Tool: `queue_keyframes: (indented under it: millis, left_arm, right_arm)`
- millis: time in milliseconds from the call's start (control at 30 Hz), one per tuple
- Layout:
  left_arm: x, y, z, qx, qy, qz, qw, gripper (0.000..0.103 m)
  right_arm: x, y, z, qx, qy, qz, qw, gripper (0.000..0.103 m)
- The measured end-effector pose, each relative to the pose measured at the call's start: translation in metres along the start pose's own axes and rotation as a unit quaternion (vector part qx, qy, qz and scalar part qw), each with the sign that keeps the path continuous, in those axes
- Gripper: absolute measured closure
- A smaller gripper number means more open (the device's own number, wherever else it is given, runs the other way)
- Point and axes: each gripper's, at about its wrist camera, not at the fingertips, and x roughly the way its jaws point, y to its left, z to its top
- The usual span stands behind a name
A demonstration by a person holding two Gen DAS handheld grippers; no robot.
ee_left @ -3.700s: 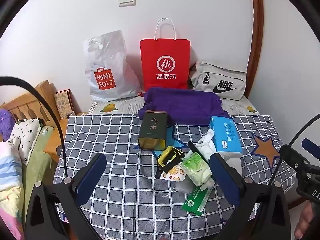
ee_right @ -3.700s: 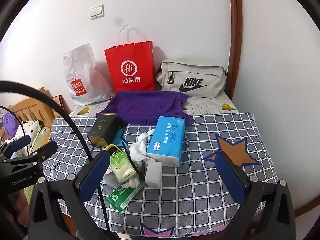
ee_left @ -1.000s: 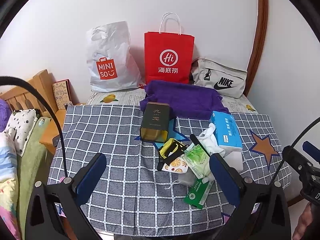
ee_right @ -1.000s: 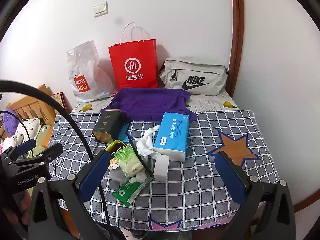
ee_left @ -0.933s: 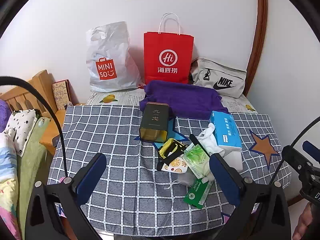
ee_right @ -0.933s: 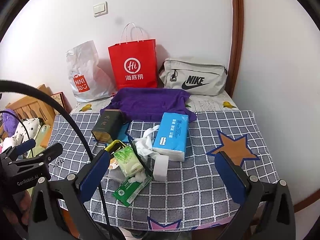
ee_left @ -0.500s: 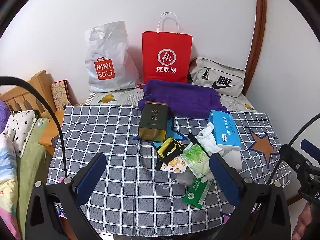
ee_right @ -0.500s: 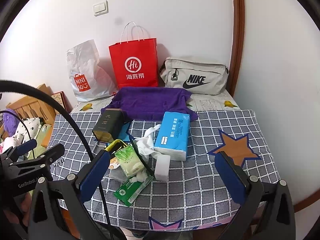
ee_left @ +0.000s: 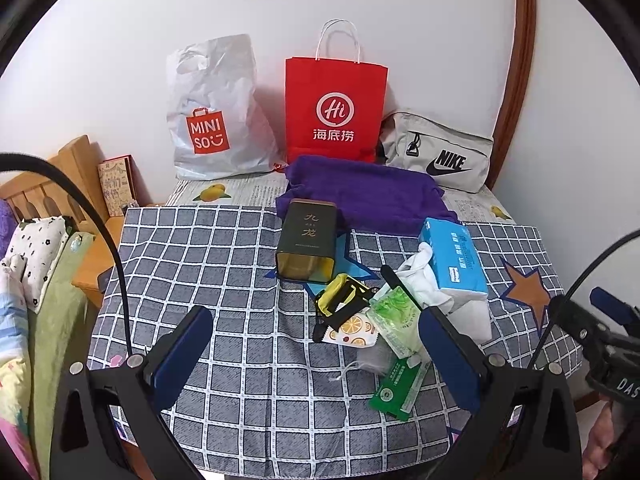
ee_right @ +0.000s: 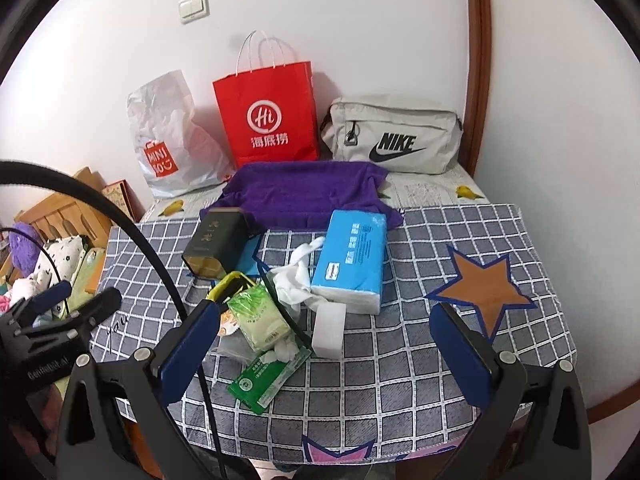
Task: Organize soft objects
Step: 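Grasp the white sponge block with the right gripper while the left tool approaches the green tissue pack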
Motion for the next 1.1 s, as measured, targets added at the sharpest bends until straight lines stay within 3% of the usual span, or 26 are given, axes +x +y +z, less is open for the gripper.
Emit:
queue_keyframes:
  millis: [500,567,667,833,900,967,1100]
  left_arm:
    - [0.046,0.010,-0.019,-0.003,0.024,-0.016,0.9996,0.000]
    - [0.055,0.011,-0.022,-0.005,0.036,-0.015,0.9992,0.000]
    - [0.066,0.012,-0.026,-0.006,0.045,-0.014,0.9989,0.000]
    - [0.086,0.014,-0.031,-0.004,0.055,-0.020,0.9983,0.000]
    - [0.095,0.014,-0.033,-0.007,0.062,-0.026,0.9977,0.000]
    - [0.102,0.013,-0.035,-0.009,0.070,-0.039,0.9968,0.000]
    - [0.108,0.001,-0.037,0.006,0.070,-0.083,0.9941,0.000]
  right_arm:
    - [0.095,-0.008,-0.043,0.006,0.058,0.008,0.998,0.005]
    - [0.113,-0.012,-0.048,0.018,0.074,0.007,0.997,0.018]
    - [0.130,-0.016,-0.053,0.035,0.089,0.025,0.995,0.028]
    - [0.140,-0.018,-0.057,0.047,0.083,0.038,0.995,0.036]
    - [0.143,-0.016,-0.057,0.040,0.078,0.039,0.995,0.044]
    - [0.146,-0.013,-0.057,0.031,0.081,0.041,0.995,0.065]
    - [0.148,-0.014,-0.056,0.025,0.079,0.039,0.996,0.070]
